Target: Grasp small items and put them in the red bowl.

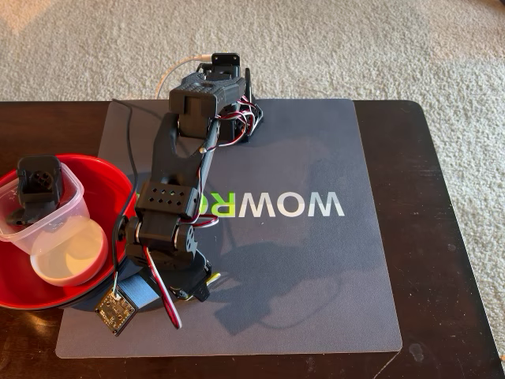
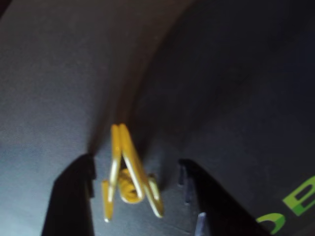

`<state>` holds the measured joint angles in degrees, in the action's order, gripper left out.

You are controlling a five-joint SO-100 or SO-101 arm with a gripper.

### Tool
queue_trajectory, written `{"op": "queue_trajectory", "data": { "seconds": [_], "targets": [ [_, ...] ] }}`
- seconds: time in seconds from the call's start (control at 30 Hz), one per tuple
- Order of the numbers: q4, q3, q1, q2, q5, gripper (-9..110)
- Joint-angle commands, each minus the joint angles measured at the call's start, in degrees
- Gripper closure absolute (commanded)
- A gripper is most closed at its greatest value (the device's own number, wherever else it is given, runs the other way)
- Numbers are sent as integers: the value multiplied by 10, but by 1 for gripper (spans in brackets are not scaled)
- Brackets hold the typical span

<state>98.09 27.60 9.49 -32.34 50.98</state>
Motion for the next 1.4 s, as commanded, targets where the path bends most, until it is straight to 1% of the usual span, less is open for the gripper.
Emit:
{"op": "queue_trajectory", "data": {
  "seconds": [0.0, 0.03, 0.1, 0.13, 0.57, 0.67, 0.7, 0.83, 0.87, 1.0, 1.17, 1.2, 1.27, 1.33, 1.37],
  "targets": [
    [-4, -54, -12, 47, -11, 83],
    [-3, -68, -13, 58, -15, 86],
    [-3, -72, -14, 58, -22, 98],
    [-3, -76, -15, 62, -26, 101],
    [-1, -92, -14, 53, -36, 101],
    [0, -22, -35, -33, 22, 86],
    [0, -9, -46, -61, 47, 83],
    [0, 7, -99, -165, 99, 79],
    [0, 27, -117, -196, 99, 79],
    [-2, 203, -163, -328, 83, 79],
    [-4, 225, -140, -279, 4, 81],
    [-6, 250, -132, -285, -6, 82],
    [-41, 352, -118, -345, -18, 82],
    [-125, 507, -104, -473, -18, 84],
    [-146, 561, -98, -531, -21, 84]
  ]
}}
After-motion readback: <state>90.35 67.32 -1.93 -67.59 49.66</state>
